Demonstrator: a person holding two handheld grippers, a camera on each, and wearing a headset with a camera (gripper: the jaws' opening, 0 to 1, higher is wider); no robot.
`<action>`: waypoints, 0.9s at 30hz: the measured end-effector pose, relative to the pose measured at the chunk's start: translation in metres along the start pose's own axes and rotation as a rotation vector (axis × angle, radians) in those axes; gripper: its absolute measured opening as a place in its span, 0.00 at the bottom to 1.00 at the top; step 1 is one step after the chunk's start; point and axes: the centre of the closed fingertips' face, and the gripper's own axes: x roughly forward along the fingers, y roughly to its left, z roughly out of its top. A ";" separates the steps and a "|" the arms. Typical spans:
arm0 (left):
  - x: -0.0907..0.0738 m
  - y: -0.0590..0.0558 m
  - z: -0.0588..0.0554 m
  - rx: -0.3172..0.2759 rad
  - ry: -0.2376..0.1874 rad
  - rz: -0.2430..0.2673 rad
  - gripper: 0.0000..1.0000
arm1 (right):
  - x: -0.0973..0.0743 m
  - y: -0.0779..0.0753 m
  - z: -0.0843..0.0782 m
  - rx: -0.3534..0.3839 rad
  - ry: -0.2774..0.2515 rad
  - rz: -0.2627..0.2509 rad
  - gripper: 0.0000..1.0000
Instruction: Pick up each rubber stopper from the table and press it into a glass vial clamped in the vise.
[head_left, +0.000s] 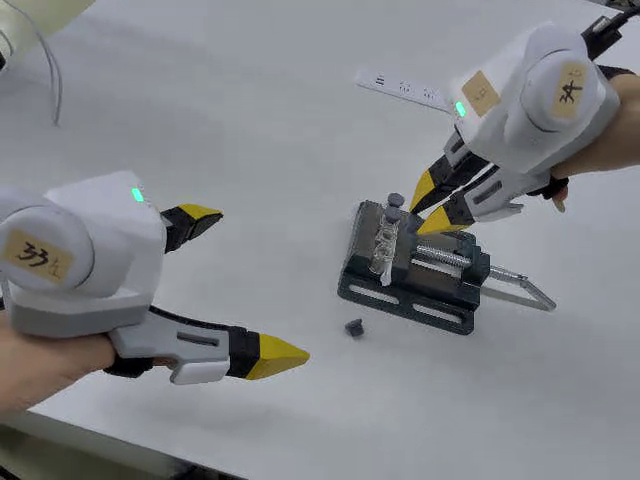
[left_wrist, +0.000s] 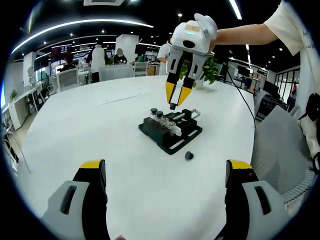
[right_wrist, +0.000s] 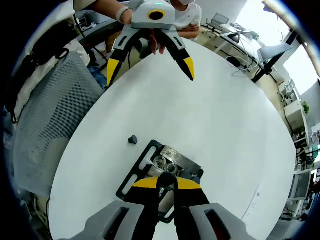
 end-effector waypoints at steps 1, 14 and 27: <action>0.000 0.001 0.000 0.000 0.000 0.001 0.99 | 0.001 -0.001 0.000 -0.018 0.002 0.002 0.06; 0.001 0.005 -0.005 -0.018 0.007 0.010 0.99 | 0.017 -0.005 0.001 -0.138 0.016 0.068 0.05; 0.003 0.004 -0.009 -0.034 0.009 0.004 0.99 | 0.024 -0.006 0.000 -0.125 0.033 0.086 0.05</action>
